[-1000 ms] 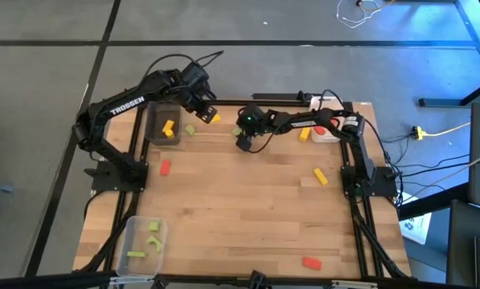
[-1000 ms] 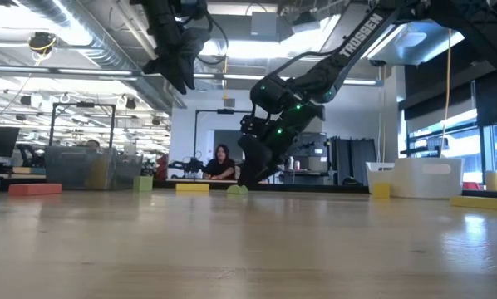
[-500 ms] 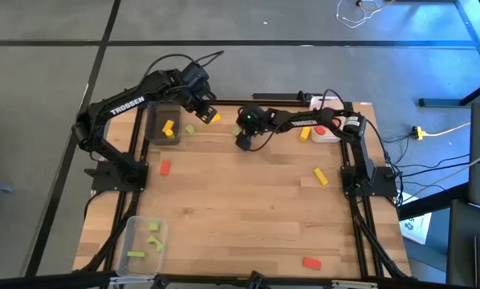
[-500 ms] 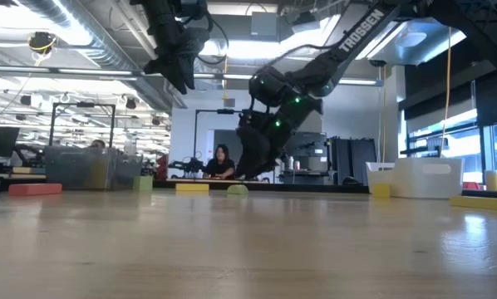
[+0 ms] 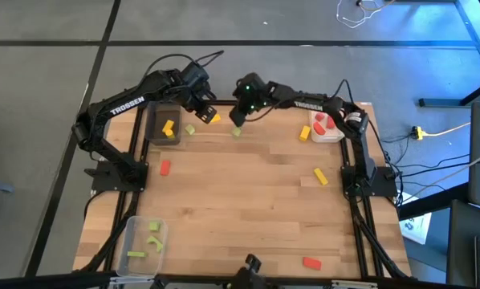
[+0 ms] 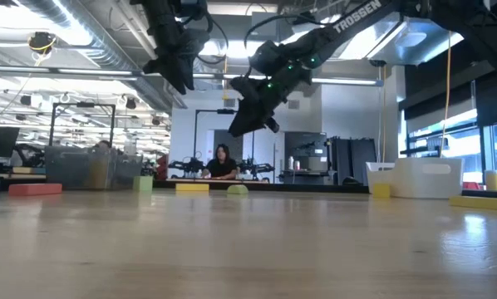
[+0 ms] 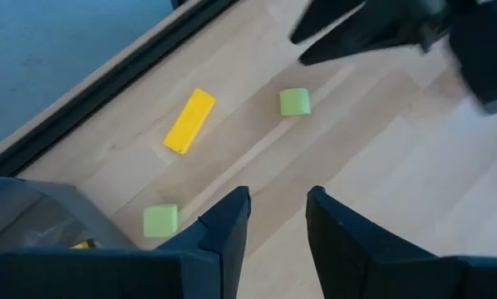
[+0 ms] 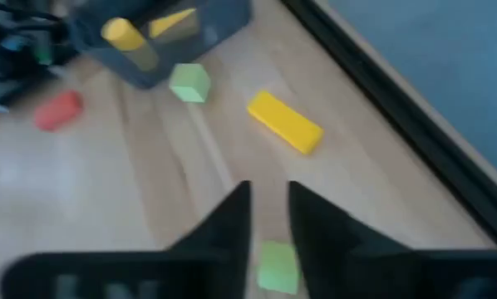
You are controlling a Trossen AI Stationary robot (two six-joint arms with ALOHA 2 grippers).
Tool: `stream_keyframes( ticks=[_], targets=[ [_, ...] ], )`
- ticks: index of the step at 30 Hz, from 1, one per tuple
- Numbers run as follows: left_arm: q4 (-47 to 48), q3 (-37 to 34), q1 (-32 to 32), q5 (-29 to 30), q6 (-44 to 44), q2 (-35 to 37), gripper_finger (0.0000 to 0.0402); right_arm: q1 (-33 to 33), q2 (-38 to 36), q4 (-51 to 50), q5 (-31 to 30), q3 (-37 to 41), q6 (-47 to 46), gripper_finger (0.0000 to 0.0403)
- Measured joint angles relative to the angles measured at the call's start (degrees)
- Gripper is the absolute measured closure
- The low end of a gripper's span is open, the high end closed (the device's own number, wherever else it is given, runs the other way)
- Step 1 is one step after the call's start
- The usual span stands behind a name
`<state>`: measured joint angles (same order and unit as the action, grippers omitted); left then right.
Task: Sort & place blocks by color
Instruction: Put the green block into the transparent bin
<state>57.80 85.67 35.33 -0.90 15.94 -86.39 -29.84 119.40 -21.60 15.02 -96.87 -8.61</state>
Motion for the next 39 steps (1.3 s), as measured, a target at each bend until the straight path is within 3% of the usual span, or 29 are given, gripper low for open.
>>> stream_keyframes(
  ticks=[2,4,12,21,39],
  targets=[
    [0.0,0.0,0.0,1.0,0.0,0.0,0.0288,-1.3,0.0,-0.1,3.5,0.0,0.1,0.0369],
    [0.0,0.0,0.0,1.9,0.0,0.0,0.0288,-2.4,0.0,-0.4,5.8,0.7,1.3,0.0393],
    [0.0,0.0,0.0,2.1,0.0,0.0,0.0288,-5.4,2.1,-7.7,13.4,1.6,7.5,0.04],
    [0.1,0.0,0.3,2.0,1.1,-0.6,0.0288,-4.4,8.9,-7.6,8.1,1.2,12.9,0.0402],
    [0.0,0.0,0.4,1.9,-1.2,-0.6,0.0288,-4.3,7.9,-12.1,10.6,0.9,13.8,0.0403]
  ],
)
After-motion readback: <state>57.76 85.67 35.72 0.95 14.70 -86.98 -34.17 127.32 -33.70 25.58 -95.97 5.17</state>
